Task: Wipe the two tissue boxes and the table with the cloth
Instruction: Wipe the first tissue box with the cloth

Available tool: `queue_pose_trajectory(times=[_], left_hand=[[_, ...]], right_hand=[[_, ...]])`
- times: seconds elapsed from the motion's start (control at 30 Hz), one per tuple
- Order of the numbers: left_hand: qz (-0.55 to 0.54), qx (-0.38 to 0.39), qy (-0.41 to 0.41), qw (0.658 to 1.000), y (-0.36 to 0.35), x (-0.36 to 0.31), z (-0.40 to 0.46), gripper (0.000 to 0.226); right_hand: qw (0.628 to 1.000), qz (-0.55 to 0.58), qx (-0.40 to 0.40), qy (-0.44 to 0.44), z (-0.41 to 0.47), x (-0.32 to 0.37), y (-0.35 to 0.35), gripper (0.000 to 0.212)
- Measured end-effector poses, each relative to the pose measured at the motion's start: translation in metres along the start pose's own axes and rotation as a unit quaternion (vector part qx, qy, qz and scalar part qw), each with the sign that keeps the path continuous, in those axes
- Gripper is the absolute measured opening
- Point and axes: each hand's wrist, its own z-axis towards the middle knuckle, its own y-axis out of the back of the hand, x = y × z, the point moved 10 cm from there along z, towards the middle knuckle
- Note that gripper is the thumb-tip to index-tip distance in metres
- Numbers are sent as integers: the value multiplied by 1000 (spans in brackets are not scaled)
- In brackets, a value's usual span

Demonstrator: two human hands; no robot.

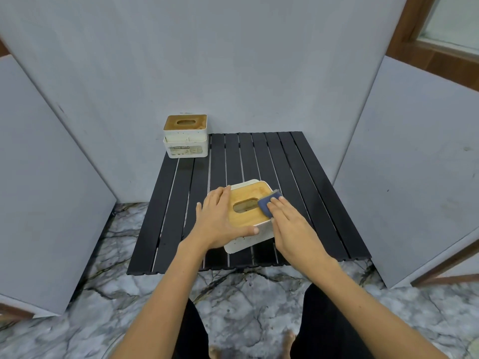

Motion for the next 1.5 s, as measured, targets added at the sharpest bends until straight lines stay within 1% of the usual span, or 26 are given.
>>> queue_pose_trajectory(times=[0.07, 0.23, 0.37, 0.5, 0.6, 0.77, 0.87, 0.97, 1.03, 1.13, 1.3, 1.43, 1.5], left_hand=[[-3, 13, -16, 1000, 1, 0, 3, 141], [-14, 63, -33, 997, 3, 6, 12, 147], [-5, 66, -30, 997, 4, 8, 13, 147], [6, 62, -18, 998, 2, 9, 15, 146], [-1, 62, -25, 998, 0, 9, 16, 146], [-21, 75, -40, 996, 0, 6, 13, 144], [-46, 62, -40, 996, 1, 9, 13, 143], [-47, 47, -41, 997, 2, 12, 13, 141], [-39, 28, -44, 998, 2, 12, 13, 139], [-36, -5, -52, 998, 4, 11, 12, 136], [-39, -36, -63, 997, 8, 9, 8, 138], [-38, -45, -71, 996, 10, 9, 8, 132], [-49, -42, -72, 995, 10, 10, 9, 130]], right_hand=[[1000, 7, 17, -2, 13, -2, -1, 42], [993, 75, 87, -34, 48, -10, -15, 49], [992, 94, 69, -53, 45, -5, -15, 48], [992, 102, 36, -63, 6, 1, -10, 49], [990, 116, 39, -71, -13, 2, -6, 50], [991, 98, 60, -70, 17, -1, -1, 47], [989, 105, 73, -73, 45, -3, -7, 43], [985, 112, 92, -96, 60, -8, -11, 41], [985, 113, 90, -97, 56, -7, -8, 42], [989, 101, 67, -82, 34, -1, 0, 42], [990, 99, 59, -80, -2, 6, -1, 43], [988, 108, 68, -83, 10, 4, -2, 45], [991, 82, 80, -75, 24, 3, -8, 48]])
